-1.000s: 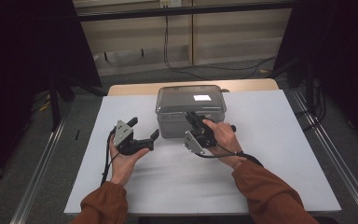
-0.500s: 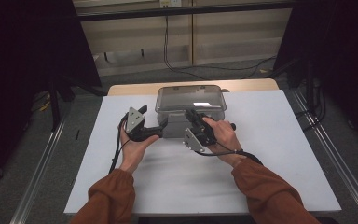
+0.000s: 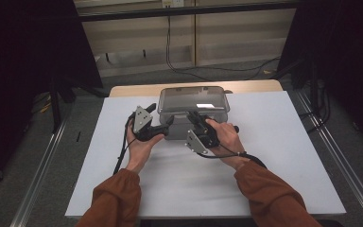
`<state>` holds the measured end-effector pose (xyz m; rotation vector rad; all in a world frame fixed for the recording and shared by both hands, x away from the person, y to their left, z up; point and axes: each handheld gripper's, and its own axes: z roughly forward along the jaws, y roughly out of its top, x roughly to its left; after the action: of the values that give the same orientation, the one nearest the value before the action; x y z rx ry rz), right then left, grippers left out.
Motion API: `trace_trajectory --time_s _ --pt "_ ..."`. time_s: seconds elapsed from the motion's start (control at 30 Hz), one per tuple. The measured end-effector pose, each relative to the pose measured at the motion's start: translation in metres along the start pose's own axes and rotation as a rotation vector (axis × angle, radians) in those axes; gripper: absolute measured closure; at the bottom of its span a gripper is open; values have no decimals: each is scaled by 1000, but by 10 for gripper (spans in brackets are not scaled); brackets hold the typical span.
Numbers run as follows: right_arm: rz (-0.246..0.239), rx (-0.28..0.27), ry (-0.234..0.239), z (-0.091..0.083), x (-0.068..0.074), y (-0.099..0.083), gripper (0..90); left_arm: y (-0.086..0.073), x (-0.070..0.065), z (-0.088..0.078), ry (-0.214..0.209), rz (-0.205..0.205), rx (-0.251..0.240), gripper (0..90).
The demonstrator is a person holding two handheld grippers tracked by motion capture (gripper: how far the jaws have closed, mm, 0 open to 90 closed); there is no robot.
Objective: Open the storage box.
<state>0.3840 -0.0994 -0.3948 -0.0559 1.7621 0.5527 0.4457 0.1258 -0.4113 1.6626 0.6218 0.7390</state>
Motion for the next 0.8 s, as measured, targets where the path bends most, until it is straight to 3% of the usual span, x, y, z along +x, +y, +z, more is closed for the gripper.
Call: trace_trajectory --time_s 0.1,0.2,0.3,0.37,0.47,0.57,0.63,0.8 --pt "4 -3 -1 0 1 -1 785 -2 1 1 0 -5 1 225" --pt "36 -8 9 0 -1 -2 763 -2 0 3 0 14 -11 295" --pt "73 -10 6 0 -2 -6 724 -3 1 3 3 22 -10 305" --pt "109 -5 14 0 -3 -9 664 -3 1 3 4 18 -13 315" --pt "200 -6 33 -2 -8 -13 570 -3 2 3 1 5 -14 317" --pt "251 -13 44 -4 -10 -16 507 -3 1 3 2 4 -14 317" --pt "272 -2 43 -5 -11 -20 421 -3 2 3 4 7 -12 320" --pt "385 17 54 -7 -13 -32 218 -2 1 3 3 10 -9 319"
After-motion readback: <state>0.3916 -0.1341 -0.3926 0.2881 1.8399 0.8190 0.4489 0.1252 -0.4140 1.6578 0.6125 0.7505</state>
